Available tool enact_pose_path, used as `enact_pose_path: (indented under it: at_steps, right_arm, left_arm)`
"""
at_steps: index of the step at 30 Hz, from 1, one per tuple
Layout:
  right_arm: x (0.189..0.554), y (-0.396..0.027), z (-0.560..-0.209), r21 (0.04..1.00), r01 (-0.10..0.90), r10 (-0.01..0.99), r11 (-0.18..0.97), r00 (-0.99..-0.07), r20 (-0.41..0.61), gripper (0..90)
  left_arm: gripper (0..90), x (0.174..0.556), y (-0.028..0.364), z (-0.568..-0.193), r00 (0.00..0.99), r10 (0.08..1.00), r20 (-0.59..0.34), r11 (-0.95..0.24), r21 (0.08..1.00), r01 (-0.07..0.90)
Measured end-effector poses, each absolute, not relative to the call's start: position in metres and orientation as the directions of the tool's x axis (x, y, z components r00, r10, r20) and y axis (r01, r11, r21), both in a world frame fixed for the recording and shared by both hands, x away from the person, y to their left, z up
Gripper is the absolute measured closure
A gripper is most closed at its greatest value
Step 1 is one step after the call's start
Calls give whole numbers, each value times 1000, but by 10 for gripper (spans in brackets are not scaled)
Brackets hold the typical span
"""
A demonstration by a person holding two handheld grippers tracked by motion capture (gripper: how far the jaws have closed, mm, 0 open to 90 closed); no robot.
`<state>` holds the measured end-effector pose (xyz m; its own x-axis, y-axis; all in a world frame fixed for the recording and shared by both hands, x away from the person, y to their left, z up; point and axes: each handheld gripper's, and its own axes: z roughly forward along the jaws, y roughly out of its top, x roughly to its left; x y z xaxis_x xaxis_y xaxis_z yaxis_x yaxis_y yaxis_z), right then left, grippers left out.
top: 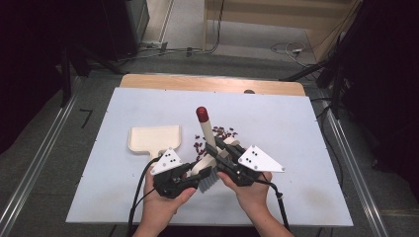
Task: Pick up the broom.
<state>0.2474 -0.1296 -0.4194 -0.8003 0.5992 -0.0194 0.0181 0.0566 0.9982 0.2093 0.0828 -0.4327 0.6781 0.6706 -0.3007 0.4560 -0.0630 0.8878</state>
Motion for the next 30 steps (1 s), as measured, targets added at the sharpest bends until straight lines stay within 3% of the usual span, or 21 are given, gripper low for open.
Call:
enact_pose_path:
  at_steps: [14,18,28,30]
  right_arm:
    - [243,-130,-418,998,7,635,64,-772,-35,691]
    - [242,-129,-419,998,4,642,65,-766,-39,691]
    - [245,-128,-417,994,34,618,102,-786,-37,674]
    - [248,-130,-414,992,39,602,122,-798,-43,606]
  left_arm:
    - [573,212,78,-438,648,702,-296,-98,861,499]
    - [666,211,78,-438,659,693,-293,-108,861,497]
    - [687,210,83,-438,673,702,-231,-162,869,468]
    - [687,211,84,-438,670,706,-230,-165,866,471]
